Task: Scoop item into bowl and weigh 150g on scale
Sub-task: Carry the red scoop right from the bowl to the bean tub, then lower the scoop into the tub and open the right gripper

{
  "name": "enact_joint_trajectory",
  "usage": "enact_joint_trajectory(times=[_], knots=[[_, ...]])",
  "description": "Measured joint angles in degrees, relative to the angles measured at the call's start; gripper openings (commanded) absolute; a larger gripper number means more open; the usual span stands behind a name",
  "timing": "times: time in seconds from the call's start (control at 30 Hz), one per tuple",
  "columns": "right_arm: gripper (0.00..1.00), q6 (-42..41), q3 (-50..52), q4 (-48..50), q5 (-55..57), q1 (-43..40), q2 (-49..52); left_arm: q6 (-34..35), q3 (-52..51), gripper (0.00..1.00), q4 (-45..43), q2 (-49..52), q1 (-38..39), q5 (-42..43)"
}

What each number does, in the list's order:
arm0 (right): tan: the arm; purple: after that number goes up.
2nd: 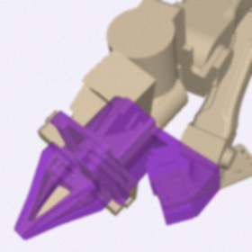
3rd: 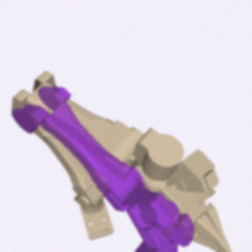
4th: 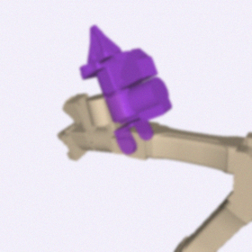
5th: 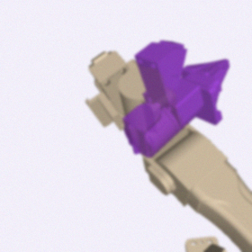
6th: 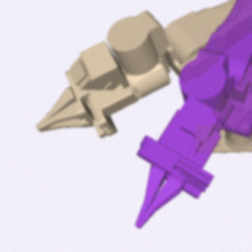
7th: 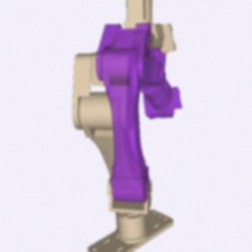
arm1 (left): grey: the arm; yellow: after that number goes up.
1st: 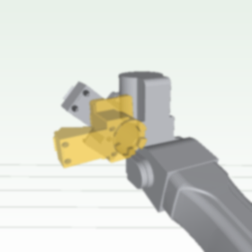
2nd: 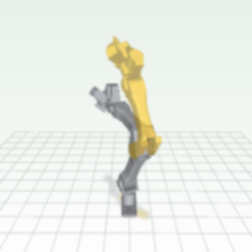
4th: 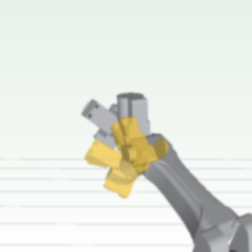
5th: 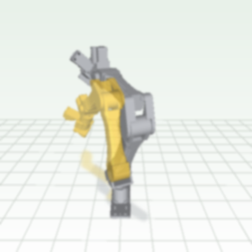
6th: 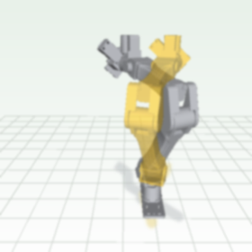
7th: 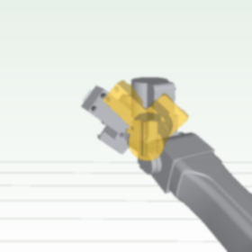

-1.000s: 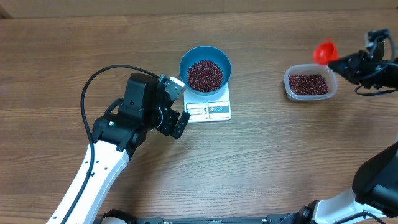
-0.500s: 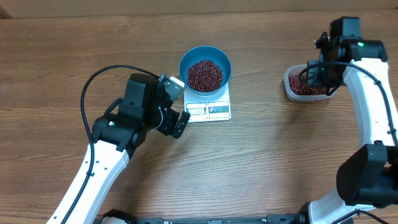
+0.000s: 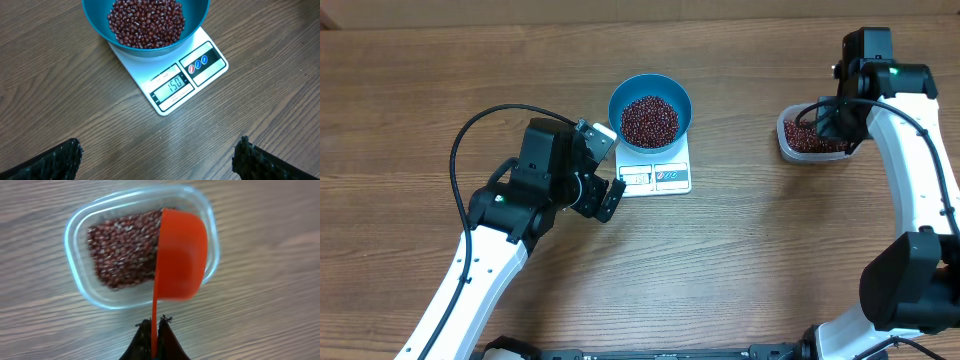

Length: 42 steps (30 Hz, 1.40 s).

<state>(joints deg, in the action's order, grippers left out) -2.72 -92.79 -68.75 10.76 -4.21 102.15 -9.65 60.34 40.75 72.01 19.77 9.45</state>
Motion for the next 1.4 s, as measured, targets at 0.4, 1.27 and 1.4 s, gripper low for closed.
enact_joint_trajectory(times=[0.4,1.27,1.4], knots=[[0.32,-36.13,11.04,12.17,-17.99,-5.07,-0.09,0.00,0.00,1.00,-0.02,0.00,0.00,0.00],[1.00,-14.78,11.58,2.71,-33.22,-8.70,-14.82,0.00,0.00,1.00,0.00,0.00,0.00,0.00],[1.00,-10.88,10.71,-0.39,-31.85,-4.44,-23.12,0.00,0.00,1.00,0.00,0.00,0.00,0.00]])
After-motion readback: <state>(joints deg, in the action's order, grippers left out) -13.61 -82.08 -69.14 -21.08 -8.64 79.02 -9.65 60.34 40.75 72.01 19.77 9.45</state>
